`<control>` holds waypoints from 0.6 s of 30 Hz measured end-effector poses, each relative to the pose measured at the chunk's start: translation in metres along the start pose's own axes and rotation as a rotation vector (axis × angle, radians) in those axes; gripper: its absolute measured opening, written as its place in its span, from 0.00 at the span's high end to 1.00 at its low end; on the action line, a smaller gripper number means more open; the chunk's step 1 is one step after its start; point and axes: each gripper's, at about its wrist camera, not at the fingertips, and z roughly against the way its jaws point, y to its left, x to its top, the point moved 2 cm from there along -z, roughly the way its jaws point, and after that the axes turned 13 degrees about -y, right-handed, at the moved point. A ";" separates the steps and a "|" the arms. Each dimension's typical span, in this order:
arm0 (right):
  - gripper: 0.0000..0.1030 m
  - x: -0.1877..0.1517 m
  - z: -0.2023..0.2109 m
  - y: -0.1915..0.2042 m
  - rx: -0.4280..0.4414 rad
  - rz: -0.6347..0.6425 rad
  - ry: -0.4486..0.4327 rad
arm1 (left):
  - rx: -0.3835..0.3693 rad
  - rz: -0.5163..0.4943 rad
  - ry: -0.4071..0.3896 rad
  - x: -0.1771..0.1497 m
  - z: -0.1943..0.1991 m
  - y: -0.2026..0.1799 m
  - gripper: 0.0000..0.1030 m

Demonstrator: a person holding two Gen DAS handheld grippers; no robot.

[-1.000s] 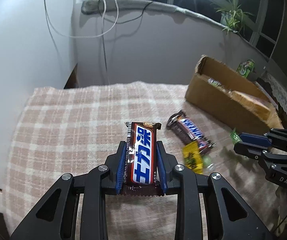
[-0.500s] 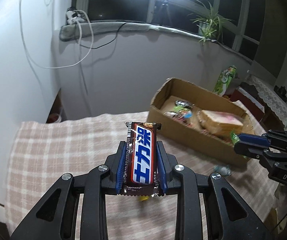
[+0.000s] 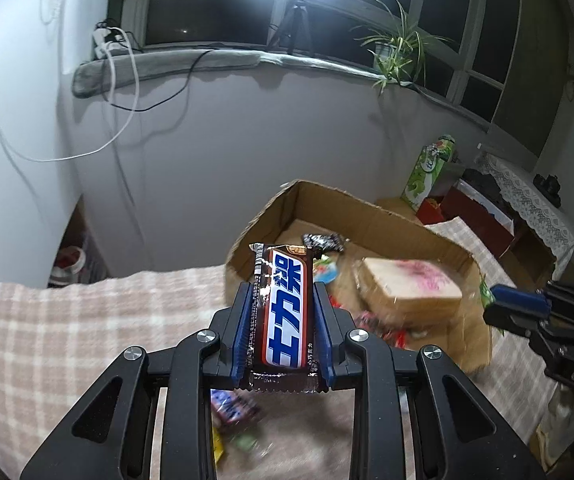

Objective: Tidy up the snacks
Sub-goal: 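Carry the Snickers bar into the box and open the left gripper while the right drops the green candy there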

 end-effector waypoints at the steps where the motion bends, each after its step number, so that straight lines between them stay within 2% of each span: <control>1: 0.79 0.000 0.000 -0.002 -0.001 -0.003 0.002 | -0.003 -0.002 0.003 0.002 -0.004 -0.003 0.74; 18: 0.78 -0.013 -0.012 -0.012 0.020 -0.016 0.039 | -0.021 -0.043 0.056 0.010 -0.056 -0.038 0.74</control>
